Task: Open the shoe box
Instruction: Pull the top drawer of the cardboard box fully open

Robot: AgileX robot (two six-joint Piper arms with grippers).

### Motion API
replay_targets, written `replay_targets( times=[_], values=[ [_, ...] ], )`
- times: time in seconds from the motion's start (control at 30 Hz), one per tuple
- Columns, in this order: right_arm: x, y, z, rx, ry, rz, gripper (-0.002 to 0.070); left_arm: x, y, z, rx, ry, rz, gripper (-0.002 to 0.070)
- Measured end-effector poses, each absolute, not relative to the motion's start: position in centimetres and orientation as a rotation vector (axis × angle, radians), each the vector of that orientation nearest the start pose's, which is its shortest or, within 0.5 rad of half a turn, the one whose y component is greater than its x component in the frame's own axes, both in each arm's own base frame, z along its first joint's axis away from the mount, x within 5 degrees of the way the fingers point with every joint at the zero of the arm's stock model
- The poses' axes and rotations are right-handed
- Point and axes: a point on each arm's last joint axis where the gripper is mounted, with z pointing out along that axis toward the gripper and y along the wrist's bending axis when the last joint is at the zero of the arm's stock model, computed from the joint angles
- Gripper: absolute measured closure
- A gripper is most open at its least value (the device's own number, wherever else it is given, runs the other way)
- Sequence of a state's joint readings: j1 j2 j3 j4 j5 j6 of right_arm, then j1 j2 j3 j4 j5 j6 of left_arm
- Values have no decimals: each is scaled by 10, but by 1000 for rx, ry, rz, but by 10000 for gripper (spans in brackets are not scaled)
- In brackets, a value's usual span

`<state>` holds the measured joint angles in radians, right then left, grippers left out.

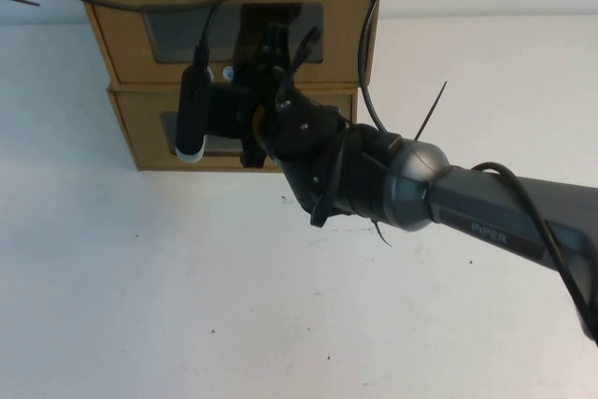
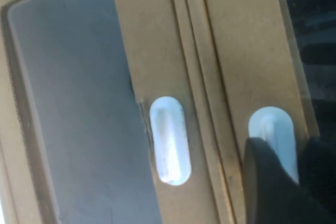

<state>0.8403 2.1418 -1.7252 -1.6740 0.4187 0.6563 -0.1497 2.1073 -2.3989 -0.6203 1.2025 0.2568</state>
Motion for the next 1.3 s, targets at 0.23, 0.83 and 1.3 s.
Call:
replay_targets(
  times=[0.23,0.83,1.3],
  values=[
    [368,354,257,-1305,1321,-521,621,446,-117,407,465,2234,-736,680],
    [368,355,255,-1307,1326,-519,667,446,-117,407,465,2234,-736,680],
    [360,352,261,-1347,1403,-555,668,446,-119,405,461,2245,-767,680]
  ],
)
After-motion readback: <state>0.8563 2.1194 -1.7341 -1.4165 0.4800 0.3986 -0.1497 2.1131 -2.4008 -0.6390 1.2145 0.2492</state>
